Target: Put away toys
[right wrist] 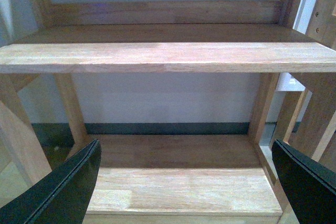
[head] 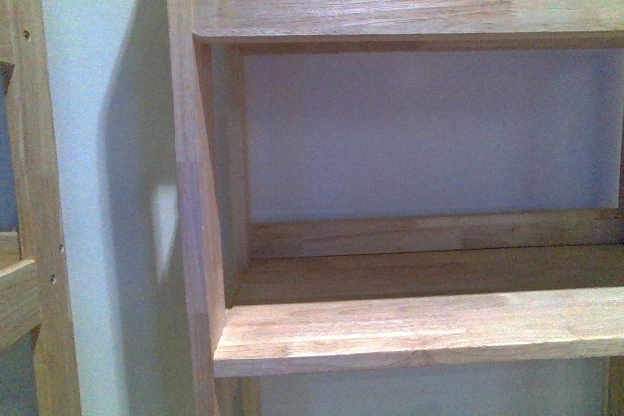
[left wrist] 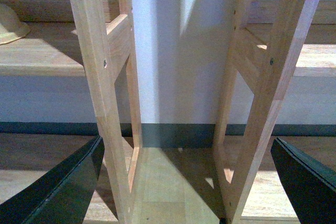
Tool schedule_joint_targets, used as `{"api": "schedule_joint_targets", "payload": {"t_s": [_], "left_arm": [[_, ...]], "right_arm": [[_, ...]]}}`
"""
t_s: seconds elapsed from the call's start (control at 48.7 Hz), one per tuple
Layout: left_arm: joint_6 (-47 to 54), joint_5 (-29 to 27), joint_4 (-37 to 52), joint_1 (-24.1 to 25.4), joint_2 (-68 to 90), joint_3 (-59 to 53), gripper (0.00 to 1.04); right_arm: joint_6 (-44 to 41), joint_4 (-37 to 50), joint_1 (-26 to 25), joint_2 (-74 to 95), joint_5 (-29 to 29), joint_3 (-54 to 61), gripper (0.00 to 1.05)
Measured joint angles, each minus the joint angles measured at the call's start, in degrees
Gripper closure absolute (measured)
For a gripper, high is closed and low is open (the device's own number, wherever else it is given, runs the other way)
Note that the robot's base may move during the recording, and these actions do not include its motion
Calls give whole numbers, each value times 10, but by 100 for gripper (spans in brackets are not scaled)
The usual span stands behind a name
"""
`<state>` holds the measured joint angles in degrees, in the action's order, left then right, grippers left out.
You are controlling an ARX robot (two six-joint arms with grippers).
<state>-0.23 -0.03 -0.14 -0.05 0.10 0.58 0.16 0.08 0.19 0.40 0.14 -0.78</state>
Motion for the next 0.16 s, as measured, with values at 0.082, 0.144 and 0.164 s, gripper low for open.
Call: {"api": "schedule_joint_targets", "payload": {"t_s": [0.082,0.144,0.164], "left_arm": [[0,0,0,0,0,0,6],[0,0,0,0,0,0,6],[0,0,0,0,0,0,6]], "right_arm": [[0,0,0,0,0,0,6],[0,0,0,0,0,0,6],[0,0,0,0,0,0,6]]}}
